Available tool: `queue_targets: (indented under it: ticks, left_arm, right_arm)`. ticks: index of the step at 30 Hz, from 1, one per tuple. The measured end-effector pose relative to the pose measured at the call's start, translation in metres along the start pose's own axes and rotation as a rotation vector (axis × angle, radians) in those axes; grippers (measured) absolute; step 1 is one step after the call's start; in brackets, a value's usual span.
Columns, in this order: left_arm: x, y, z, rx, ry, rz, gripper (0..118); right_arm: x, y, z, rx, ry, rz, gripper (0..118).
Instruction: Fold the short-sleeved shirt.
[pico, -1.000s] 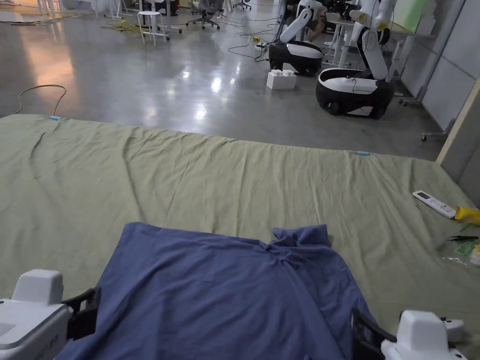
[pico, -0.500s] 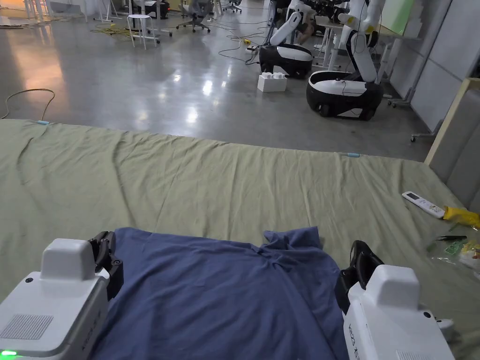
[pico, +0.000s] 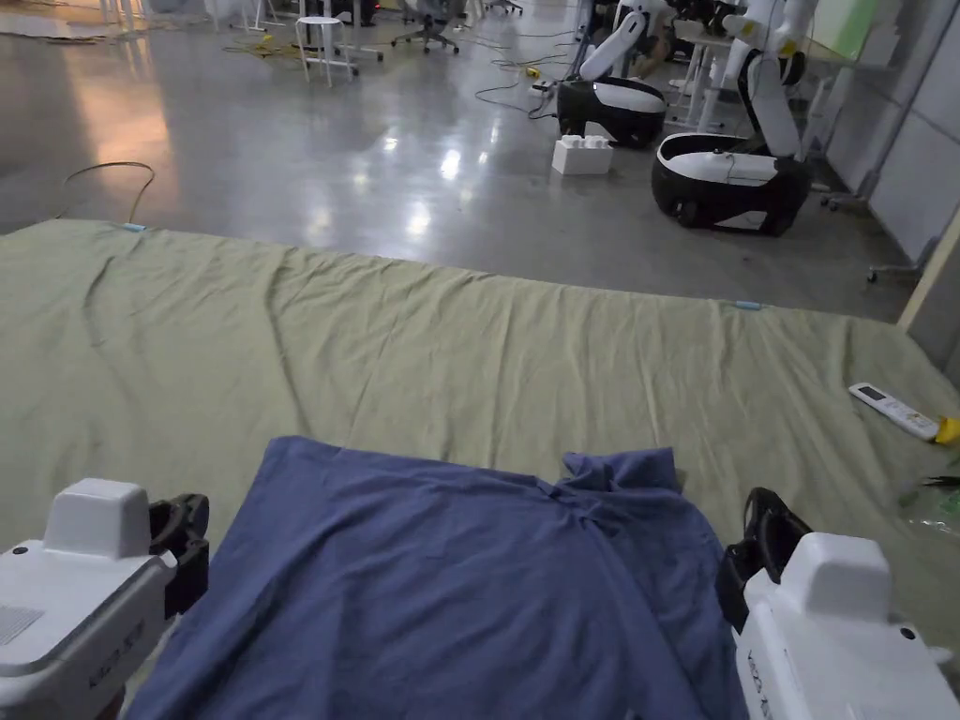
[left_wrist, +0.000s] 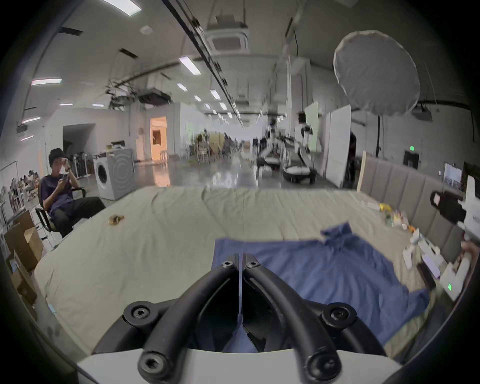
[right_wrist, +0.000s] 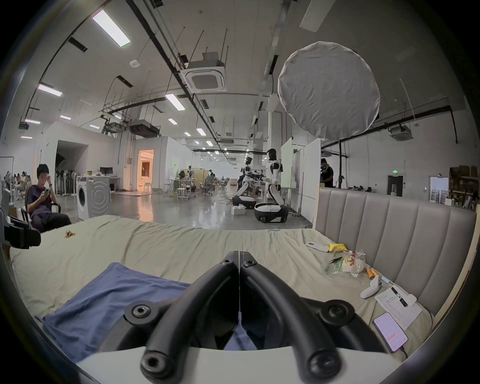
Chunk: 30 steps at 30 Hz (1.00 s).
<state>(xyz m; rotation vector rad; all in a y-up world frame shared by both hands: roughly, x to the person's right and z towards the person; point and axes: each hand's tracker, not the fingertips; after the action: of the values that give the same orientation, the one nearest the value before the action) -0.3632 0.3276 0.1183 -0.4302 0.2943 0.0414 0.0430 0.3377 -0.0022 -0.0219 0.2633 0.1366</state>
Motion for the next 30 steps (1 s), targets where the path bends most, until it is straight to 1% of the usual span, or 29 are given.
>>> queue_targets:
  ticks: [2, 5, 8, 9, 10, 12, 13, 15, 16, 19, 23, 24, 25, 26, 27, 28, 29, 30]
  left_arm:
    - [-0.012, -0.012, 0.006, -0.094, -0.013, -0.016, 2]
    - [-0.034, -0.039, 0.019, -0.243, -0.016, 0.011, 2]
    - [-0.053, -0.062, 0.024, -0.264, -0.01, 0.055, 3]
    - [-0.059, -0.075, 0.024, -0.395, 0.001, 0.096, 11]
    - [-0.063, -0.082, 0.024, -0.41, 0.017, 0.117, 24]
    - [-0.068, -0.094, 0.02, -0.455, 0.027, 0.159, 59]
    - [-0.07, -0.1, 0.016, -0.499, 0.027, 0.206, 65]
    - [-0.073, -0.11, 0.011, -0.517, 0.059, 0.256, 67]
    - [-0.074, -0.115, 0.006, -0.529, 0.052, 0.258, 67]
    - [-0.074, -0.125, -0.009, -0.538, 0.093, 0.249, 67]
    - [-0.081, -0.138, -0.043, -0.598, 0.115, 0.239, 67]
    - [-0.076, -0.141, -0.047, -0.602, 0.11, 0.23, 66]
    - [-0.075, -0.136, -0.031, -0.613, 0.11, 0.222, 66]
    - [-0.076, -0.135, -0.031, -0.601, 0.13, 0.185, 66]
    - [-0.076, -0.135, -0.031, -0.593, 0.12, 0.161, 65]
    - [-0.063, -0.134, -0.042, -0.589, 0.118, 0.13, 64]
    - [-0.061, -0.134, -0.039, -0.583, 0.116, 0.104, 62]
    - [-0.06, -0.134, -0.036, -0.584, 0.108, 0.089, 58]
  right_arm:
    - [0.001, -0.004, 0.0, -0.013, 0.008, 0.014, 1]
    - [0.0, -0.011, 0.0, -0.038, 0.021, 0.024, 1]
    - [0.0, -0.02, 0.0, -0.069, 0.034, 0.025, 1]
    - [0.0, -0.023, -0.001, -0.085, 0.041, 0.023, 1]
    - [-0.001, -0.026, -0.002, -0.099, 0.046, 0.022, 1]
    - [-0.003, -0.029, -0.001, -0.112, 0.052, 0.025, 1]
    - [-0.004, -0.031, 0.0, -0.117, 0.056, 0.026, 1]
    - [-0.005, -0.033, 0.001, -0.127, 0.062, 0.026, 1]
    - [-0.006, -0.034, 0.001, -0.133, 0.064, 0.026, 1]
    - [-0.005, -0.037, 0.002, -0.142, 0.066, 0.029, 1]
    - [-0.004, -0.039, 0.002, -0.153, 0.066, 0.036, 1]
    - [-0.003, -0.039, 0.002, -0.156, 0.065, 0.041, 1]
    - [-0.003, -0.039, 0.002, -0.159, 0.064, 0.044, 1]
    - [-0.002, -0.04, 0.003, -0.16, 0.065, 0.045, 1]
    - [-0.001, -0.04, 0.004, -0.161, 0.064, 0.047, 1]
    - [-0.001, -0.041, 0.005, -0.165, 0.062, 0.052, 1]
    - [0.0, -0.043, 0.005, -0.169, 0.059, 0.056, 1]
    - [0.001, -0.044, 0.005, -0.173, 0.057, 0.057, 1]
